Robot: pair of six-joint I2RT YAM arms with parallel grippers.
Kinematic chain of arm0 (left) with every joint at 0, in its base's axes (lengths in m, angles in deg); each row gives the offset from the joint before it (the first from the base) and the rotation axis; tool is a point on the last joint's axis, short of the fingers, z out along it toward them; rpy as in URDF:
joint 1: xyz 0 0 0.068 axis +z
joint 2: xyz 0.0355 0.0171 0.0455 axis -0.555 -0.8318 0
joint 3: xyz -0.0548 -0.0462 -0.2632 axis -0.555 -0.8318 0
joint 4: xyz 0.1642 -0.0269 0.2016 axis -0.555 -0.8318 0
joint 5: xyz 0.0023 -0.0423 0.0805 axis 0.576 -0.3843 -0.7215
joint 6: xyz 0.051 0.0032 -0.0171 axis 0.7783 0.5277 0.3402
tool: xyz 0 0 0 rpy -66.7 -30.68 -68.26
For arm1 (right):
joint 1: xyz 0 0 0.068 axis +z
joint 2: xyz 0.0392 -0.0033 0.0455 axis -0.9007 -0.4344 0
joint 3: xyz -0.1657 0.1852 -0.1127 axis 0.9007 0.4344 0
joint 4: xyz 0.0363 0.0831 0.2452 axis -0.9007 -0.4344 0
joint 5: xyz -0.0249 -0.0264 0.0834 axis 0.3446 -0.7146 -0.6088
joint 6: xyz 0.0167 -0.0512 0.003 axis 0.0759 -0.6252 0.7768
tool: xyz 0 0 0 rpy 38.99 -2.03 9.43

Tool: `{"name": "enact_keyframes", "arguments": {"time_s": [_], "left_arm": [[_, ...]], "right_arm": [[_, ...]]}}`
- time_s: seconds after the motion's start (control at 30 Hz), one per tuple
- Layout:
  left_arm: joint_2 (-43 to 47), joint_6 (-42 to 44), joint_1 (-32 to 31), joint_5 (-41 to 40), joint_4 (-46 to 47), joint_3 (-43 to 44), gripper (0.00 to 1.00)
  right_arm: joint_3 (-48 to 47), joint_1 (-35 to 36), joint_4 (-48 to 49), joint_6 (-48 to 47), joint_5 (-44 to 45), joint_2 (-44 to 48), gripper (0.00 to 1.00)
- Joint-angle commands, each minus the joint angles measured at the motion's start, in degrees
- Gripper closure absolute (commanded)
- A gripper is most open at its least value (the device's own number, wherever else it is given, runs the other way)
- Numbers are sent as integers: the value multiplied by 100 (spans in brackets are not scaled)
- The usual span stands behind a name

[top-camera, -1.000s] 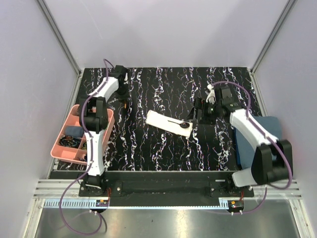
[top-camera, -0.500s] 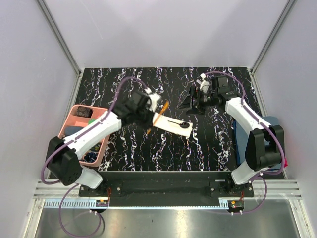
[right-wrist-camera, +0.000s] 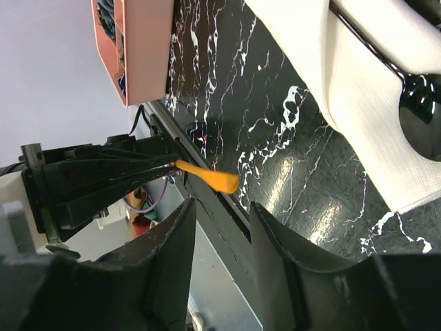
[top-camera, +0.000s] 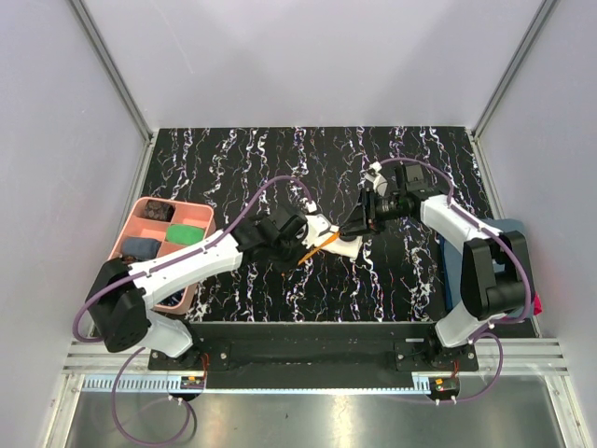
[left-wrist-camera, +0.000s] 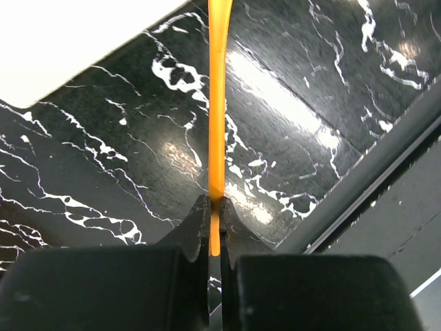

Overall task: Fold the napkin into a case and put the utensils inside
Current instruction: Pass from the left arm to the right

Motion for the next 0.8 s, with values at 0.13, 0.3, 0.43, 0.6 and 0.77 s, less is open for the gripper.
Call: {"name": "enact_keyframes", "arguments": {"time_s": [0.13, 0.3, 0.43, 0.6, 0.77], "left_arm": [[325, 350, -66, 118, 238, -53, 100], [307, 385, -110, 207, 238, -97, 100], [307, 394, -110, 251, 264, -106, 100], [325, 437, -110, 321, 282, -115, 100], [246, 447, -92, 208, 273, -36, 100]], "right_arm": [[155, 50, 168, -313, -411, -287, 59], [234, 120, 405, -243, -605, -313, 64], [314, 173, 546, -181, -693, -357, 68], [340, 225, 599, -181, -720, -384, 74], [497, 217, 808, -24, -711, -261, 100]]}}
